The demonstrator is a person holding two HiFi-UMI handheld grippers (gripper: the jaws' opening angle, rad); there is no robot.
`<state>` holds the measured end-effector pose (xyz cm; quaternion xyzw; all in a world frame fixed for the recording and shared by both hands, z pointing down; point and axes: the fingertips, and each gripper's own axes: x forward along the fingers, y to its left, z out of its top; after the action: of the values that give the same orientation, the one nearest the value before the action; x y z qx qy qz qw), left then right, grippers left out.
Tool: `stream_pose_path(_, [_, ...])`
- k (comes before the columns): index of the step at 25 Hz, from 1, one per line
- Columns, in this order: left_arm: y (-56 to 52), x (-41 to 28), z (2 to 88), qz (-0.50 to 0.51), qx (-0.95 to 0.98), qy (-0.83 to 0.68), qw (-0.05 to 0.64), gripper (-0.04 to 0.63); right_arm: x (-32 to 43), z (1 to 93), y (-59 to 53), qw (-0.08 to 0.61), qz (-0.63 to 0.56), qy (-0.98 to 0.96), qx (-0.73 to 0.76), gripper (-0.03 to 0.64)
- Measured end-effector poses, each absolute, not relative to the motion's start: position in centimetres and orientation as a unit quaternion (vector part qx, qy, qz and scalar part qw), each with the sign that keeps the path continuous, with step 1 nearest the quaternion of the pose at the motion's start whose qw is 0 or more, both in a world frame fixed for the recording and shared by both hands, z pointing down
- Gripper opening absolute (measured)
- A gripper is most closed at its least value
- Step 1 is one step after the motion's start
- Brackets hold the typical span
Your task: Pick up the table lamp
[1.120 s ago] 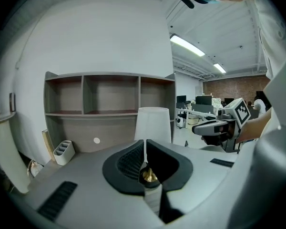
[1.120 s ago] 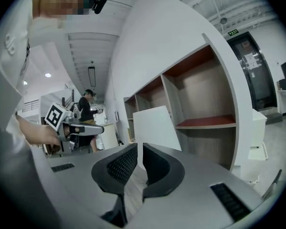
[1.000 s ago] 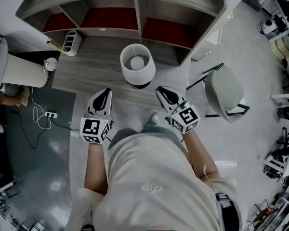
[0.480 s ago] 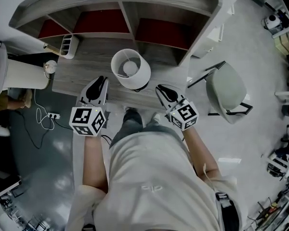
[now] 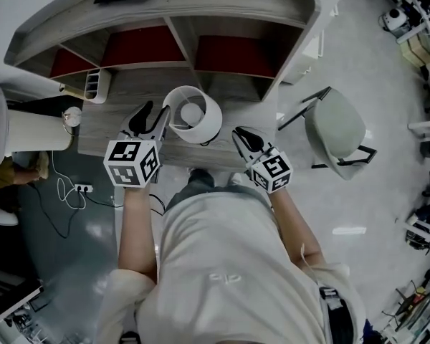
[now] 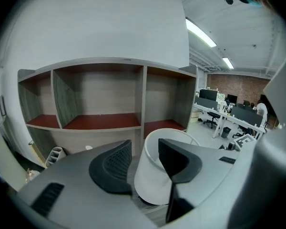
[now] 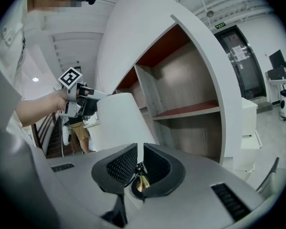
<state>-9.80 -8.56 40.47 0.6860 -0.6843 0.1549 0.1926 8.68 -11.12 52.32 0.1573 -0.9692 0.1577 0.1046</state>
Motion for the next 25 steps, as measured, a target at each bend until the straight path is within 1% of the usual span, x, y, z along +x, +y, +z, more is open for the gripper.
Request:
stream_pose_path(6, [-10.7,-9.9,42.6,0.205,0.682,-0.671,0.205,0.181,8.6,53.2,-11.8,0.108,0.165,-0.964,0.177,0.058])
stream_pose_path(13, [-12.1,-9.8,43.6,0.241,0.681,-0.659,0.210,0.179,8.4,53.6,-12.4,0.110,0.172,-0.961,0.188,0.058])
stream_pose_path(16, [-12.4,-9.6,43.9,0.248,0.688,-0.651,0.205,0.145,8.1,53.8,-12.6,0.110,0.175,-0.960,0.189,0.058])
stream_pose_path(18, [-12.5,-9.5,44.0,0.246,0.694,-0.646,0.203,0.074,7.8,54.0,-12.6,0.111,0.176,-0.960,0.189,0.058])
stream_pose_path(25, [-12.1,-11.5,44.2,0.250,0.687,-0.651,0.202,0.061,6.7,55.0,-12.2,0.122,0.183,-0.958,0.182,0.058])
